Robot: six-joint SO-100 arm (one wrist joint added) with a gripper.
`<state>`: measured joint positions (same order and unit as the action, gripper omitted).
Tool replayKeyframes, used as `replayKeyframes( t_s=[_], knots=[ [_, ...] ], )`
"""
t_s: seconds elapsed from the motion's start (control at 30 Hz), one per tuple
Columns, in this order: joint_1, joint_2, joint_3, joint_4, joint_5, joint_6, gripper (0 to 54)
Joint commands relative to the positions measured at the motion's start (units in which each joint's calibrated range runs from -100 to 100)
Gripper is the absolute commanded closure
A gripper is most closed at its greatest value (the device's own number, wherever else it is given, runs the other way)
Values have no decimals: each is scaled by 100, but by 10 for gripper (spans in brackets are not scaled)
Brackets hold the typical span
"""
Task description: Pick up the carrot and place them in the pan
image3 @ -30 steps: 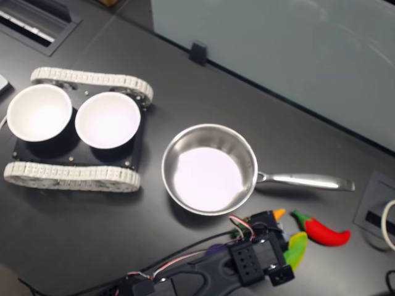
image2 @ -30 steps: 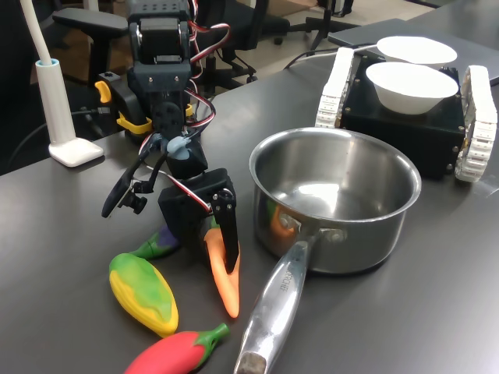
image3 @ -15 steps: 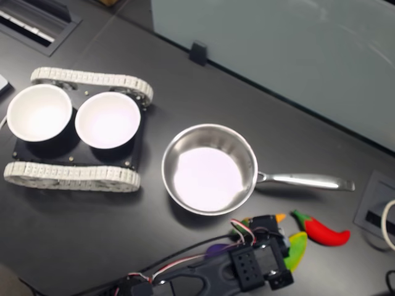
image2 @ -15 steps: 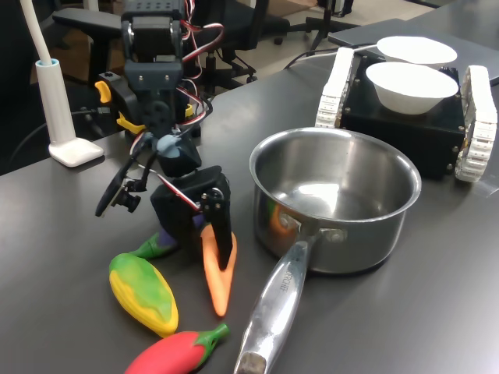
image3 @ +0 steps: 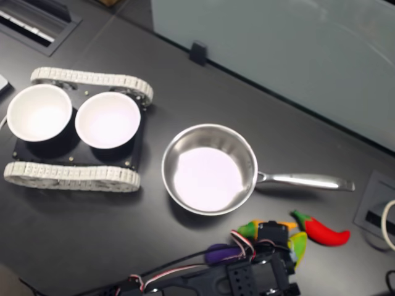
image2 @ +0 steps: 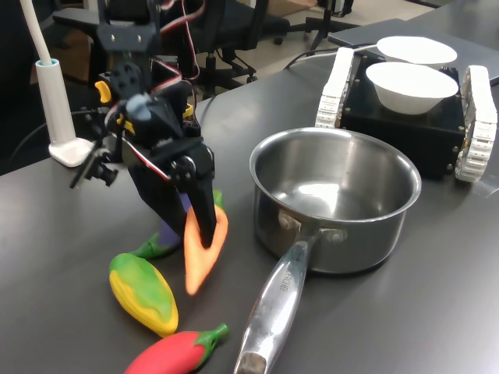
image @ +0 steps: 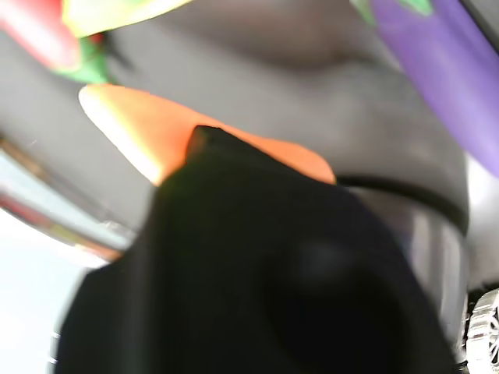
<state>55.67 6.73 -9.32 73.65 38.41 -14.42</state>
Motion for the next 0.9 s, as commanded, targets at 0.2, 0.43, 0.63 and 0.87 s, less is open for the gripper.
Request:
replayKeyframes(
  t_s=[0.2, 0.43, 0.63, 0.87],
  knots=[
    [213, -948, -1271, -52, -1026, -172, 531],
    [248, -1285, -1390, -128, -1309, -373, 531],
    [133, -1631, -1290, -145, -1538, -449, 531],
    [179, -2103, -790, -640, -2271, -651, 531]
  ],
)
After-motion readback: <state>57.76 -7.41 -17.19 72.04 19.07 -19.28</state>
